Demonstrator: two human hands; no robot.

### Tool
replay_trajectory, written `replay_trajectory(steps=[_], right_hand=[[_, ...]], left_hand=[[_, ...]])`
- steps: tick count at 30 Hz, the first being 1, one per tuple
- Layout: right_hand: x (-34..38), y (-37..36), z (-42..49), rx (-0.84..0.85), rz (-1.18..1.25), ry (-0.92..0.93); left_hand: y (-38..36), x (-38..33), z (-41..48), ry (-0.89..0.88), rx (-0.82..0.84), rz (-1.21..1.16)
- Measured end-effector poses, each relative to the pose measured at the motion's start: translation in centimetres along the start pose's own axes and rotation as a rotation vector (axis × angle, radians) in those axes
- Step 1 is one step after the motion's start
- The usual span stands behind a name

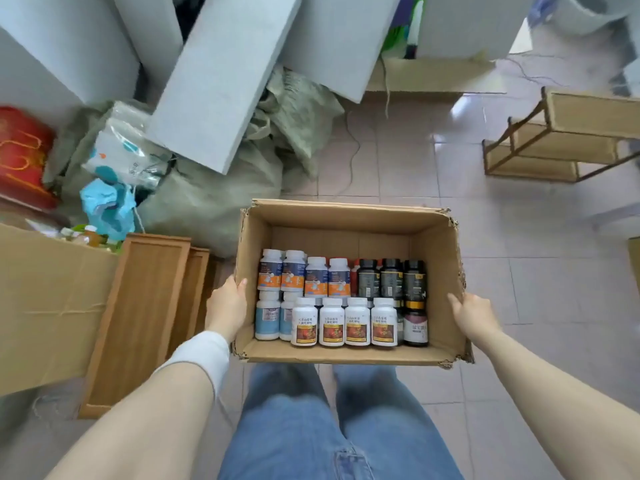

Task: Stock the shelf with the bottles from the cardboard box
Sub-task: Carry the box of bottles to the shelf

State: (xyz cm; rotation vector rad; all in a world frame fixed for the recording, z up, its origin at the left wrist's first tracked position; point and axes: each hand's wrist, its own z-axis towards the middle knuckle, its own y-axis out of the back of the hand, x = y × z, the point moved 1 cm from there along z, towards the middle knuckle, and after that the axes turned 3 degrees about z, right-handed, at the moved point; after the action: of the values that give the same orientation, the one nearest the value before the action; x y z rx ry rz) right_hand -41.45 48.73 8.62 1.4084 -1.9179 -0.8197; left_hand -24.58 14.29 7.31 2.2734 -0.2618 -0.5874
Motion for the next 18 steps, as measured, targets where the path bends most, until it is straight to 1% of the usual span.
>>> replay_trajectory(steps=[5, 9, 13, 18], right_hand=[[-10.4, 3.7, 4.2, -0.018, 0.075, -0.090], [-17.1, 7.4, 7.7, -0.039, 0.116, -0.173], [-21.8, 11.9, 11.3, -0.067, 0.120, -0.253], [-25.7, 16.9, 16.5, -0.093, 0.142, -0.335]], left_hand=[[-5.9, -10.7, -1.6, -0.111, 0.002, 0.099], [-10.1, -19.6, -2.4, -0.205, 0.026, 0.154], [-13.8, -28.0, -1.9, -0.301, 0.072, 0.207], [-17.6, -38.0, -0.7, -0.372, 0.076, 0.263]])
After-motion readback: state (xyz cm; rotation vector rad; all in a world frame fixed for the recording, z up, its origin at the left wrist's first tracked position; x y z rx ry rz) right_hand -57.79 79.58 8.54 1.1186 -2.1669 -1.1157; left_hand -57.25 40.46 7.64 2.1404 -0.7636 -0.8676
